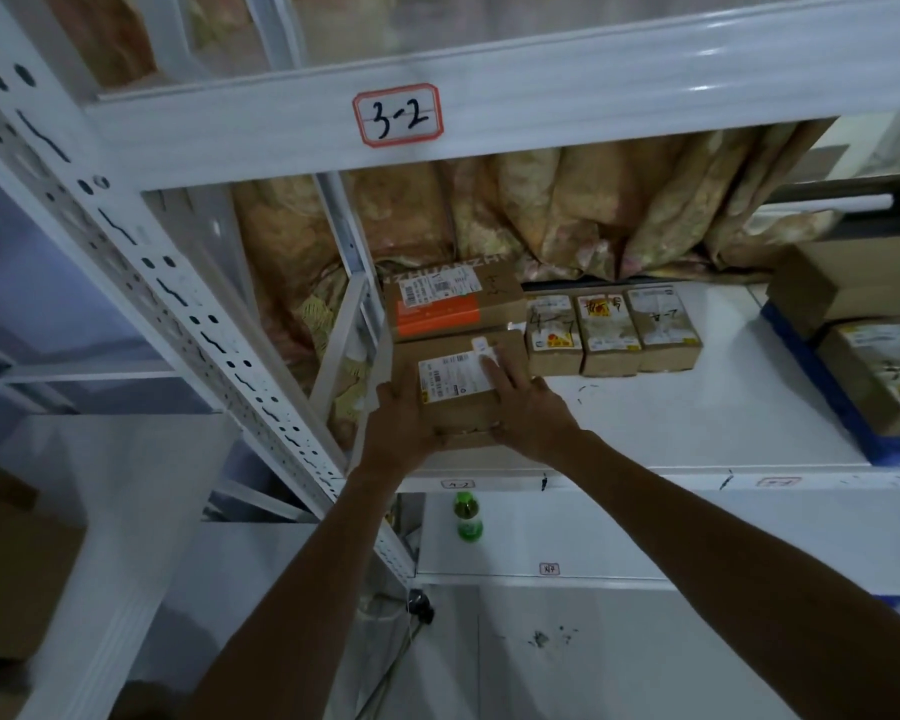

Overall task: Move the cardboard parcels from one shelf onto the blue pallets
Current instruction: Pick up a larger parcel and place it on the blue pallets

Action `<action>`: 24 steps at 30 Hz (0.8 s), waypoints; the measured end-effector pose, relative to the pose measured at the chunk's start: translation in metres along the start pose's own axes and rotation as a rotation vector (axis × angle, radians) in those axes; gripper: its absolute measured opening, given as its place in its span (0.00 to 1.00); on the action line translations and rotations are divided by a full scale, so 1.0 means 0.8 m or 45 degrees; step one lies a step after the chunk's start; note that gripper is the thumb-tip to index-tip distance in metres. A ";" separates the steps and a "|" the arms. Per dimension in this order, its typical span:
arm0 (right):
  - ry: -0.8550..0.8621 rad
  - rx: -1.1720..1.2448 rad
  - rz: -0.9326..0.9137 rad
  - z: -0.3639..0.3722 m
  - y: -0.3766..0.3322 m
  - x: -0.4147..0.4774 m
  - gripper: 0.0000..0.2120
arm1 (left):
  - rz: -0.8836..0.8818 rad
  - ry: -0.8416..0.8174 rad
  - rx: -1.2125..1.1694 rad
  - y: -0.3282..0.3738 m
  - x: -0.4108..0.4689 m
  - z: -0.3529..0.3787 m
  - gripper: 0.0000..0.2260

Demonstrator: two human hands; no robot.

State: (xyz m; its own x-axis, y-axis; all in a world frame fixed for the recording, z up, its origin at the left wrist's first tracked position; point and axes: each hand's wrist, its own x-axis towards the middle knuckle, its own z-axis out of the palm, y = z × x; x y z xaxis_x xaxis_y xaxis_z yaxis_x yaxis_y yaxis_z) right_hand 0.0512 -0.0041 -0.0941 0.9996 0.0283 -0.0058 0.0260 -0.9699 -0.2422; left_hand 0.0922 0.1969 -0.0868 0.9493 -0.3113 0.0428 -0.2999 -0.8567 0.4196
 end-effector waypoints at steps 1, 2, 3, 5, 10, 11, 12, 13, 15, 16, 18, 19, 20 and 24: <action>0.006 0.009 -0.004 -0.001 0.000 0.000 0.49 | 0.001 0.017 -0.050 0.001 -0.002 -0.001 0.51; 0.010 0.021 -0.007 -0.002 0.000 0.000 0.49 | -0.004 0.026 -0.100 0.001 -0.005 -0.002 0.50; 0.010 0.034 -0.007 -0.003 -0.001 0.000 0.49 | -0.011 0.030 -0.131 0.002 -0.007 -0.003 0.50; 0.021 0.053 -0.007 -0.004 -0.002 -0.001 0.49 | -0.022 0.025 -0.134 0.003 -0.012 -0.006 0.49; 0.076 -0.005 -0.013 -0.006 -0.010 -0.018 0.50 | 0.001 -0.016 -0.200 0.003 -0.025 -0.011 0.50; 0.087 -0.015 -0.009 -0.010 -0.012 -0.023 0.50 | 0.009 -0.016 -0.211 0.004 -0.028 -0.014 0.49; 0.103 -0.029 -0.001 -0.014 -0.015 -0.028 0.49 | 0.027 -0.002 -0.210 0.005 -0.031 -0.016 0.48; 0.119 -0.040 0.007 -0.022 -0.018 -0.033 0.49 | 0.053 0.021 -0.205 0.008 -0.034 -0.020 0.48; 0.132 -0.042 0.030 -0.035 -0.020 -0.040 0.48 | 0.076 0.026 -0.216 0.013 -0.037 -0.024 0.48; 0.143 -0.058 0.041 -0.043 -0.021 -0.045 0.48 | 0.094 0.016 -0.230 0.018 -0.039 -0.029 0.48; 0.172 -0.098 0.067 -0.060 -0.020 -0.057 0.47 | 0.142 -0.008 -0.217 0.028 -0.039 -0.038 0.51; 0.189 -0.106 0.089 -0.069 -0.019 -0.065 0.47 | 0.170 -0.011 -0.206 0.034 -0.037 -0.042 0.53; 0.203 -0.113 0.117 -0.077 -0.017 -0.072 0.47 | 0.204 -0.006 -0.204 0.040 -0.035 -0.044 0.54; 0.264 -0.146 0.235 -0.107 -0.008 -0.105 0.48 | 0.359 -0.023 -0.245 0.075 -0.033 -0.052 0.54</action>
State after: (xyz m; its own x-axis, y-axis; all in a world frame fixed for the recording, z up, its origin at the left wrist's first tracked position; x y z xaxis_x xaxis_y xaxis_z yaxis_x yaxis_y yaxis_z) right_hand -0.0319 -0.0208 -0.0087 0.9685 -0.1899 0.1613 -0.1672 -0.9753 -0.1443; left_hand 0.0529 0.1712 -0.0252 0.8292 -0.5337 0.1660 -0.5254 -0.6429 0.5574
